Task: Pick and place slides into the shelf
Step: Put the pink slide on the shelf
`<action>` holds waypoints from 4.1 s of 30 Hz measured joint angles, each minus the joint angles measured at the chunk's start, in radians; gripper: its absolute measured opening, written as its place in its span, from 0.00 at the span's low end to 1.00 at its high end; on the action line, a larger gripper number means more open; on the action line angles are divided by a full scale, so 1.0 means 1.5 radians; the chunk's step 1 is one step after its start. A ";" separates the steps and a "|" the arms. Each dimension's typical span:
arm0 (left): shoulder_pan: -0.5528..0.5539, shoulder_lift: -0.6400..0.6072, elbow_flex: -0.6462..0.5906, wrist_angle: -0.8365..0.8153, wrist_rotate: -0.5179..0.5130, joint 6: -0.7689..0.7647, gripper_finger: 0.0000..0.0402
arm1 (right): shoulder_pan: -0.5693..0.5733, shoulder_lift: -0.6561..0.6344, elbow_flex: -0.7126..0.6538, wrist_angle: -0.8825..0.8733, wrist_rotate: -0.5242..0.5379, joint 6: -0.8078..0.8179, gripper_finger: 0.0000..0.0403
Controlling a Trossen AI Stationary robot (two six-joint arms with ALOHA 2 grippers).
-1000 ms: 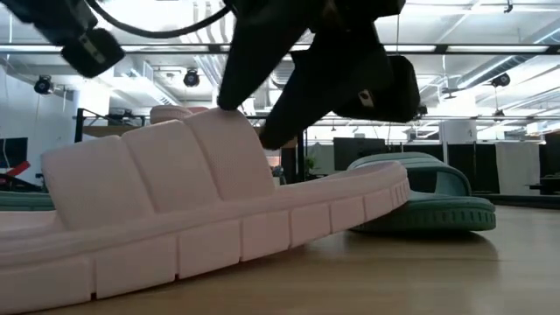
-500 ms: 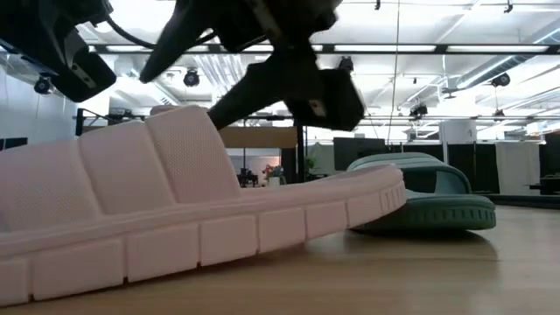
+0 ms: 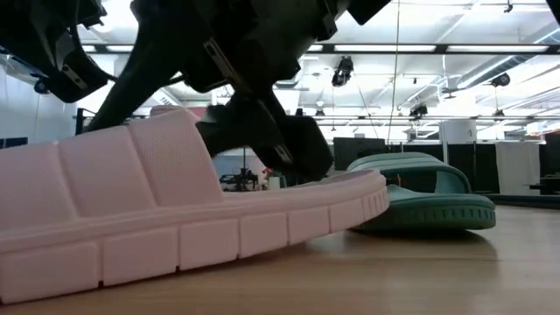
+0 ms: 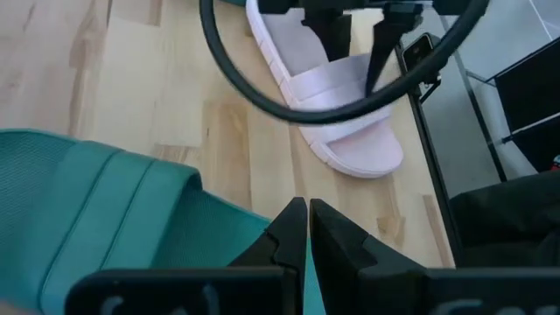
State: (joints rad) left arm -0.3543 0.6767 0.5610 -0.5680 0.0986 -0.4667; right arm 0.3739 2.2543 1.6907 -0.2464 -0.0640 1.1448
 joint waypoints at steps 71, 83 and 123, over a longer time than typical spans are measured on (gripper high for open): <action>0.000 0.006 -0.002 -0.006 -0.041 -0.013 0.01 | -0.037 -0.064 0.154 -0.444 0.355 -0.663 0.50; 0.000 0.006 -0.002 -0.006 -0.091 -0.012 0.01 | -0.042 -0.062 0.044 -0.317 0.368 -0.887 0.58; 0.001 0.007 -0.002 -0.006 -0.128 -0.033 0.01 | -0.108 -0.062 -0.058 -0.171 0.336 -1.001 0.39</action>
State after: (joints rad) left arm -0.3534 0.6872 0.5575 -0.5770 -0.0941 -0.5168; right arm 0.2114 2.1612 1.6041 -0.5023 0.4403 -0.3564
